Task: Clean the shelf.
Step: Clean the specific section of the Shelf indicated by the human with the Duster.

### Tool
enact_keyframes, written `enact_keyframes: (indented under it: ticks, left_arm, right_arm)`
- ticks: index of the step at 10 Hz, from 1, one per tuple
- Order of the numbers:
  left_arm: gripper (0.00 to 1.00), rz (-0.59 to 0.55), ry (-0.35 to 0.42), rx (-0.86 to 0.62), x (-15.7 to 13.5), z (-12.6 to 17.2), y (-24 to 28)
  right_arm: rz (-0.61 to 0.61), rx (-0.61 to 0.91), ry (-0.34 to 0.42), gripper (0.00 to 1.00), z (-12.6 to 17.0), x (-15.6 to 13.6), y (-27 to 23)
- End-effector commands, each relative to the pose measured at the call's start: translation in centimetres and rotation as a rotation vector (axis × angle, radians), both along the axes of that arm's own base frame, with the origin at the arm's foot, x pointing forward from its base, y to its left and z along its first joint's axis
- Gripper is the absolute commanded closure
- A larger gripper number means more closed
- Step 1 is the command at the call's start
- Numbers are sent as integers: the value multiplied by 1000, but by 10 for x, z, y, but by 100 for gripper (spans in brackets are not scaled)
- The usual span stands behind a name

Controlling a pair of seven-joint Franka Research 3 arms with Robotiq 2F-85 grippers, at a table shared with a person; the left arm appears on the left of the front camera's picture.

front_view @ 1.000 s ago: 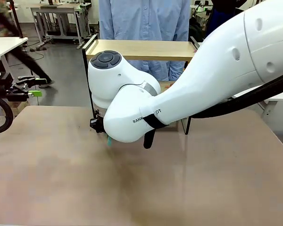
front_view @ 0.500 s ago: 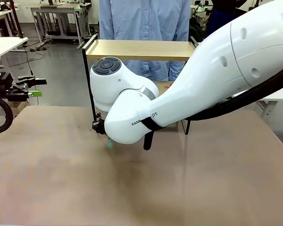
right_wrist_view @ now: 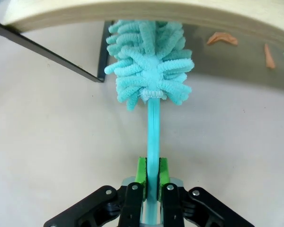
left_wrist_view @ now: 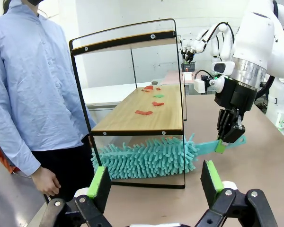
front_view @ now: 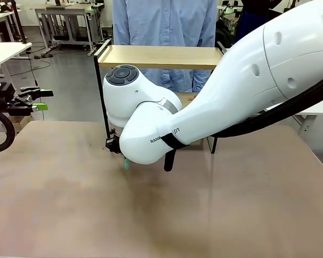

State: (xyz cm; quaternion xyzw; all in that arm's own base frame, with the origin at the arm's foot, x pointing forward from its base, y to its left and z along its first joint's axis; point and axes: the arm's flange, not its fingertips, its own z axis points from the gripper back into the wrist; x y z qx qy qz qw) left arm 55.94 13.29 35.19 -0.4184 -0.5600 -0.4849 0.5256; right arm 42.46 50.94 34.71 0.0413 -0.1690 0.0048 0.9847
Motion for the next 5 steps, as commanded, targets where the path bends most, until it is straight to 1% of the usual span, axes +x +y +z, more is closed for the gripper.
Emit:
enact_keyframes:
  ticks: [1,3,5]
  left_arm:
    - [0,1,-13,-2,-2,3,-1]
    - [0,1,-13,-2,-2,3,-1]
    - [0,1,-13,-2,-2,3,-1]
  right_arm:
    - [-17,4,37,87,4,4,-30]
    - [-32,14,82,87,9,15,-61]
    - [-40,1,102,87,9,18,-85]
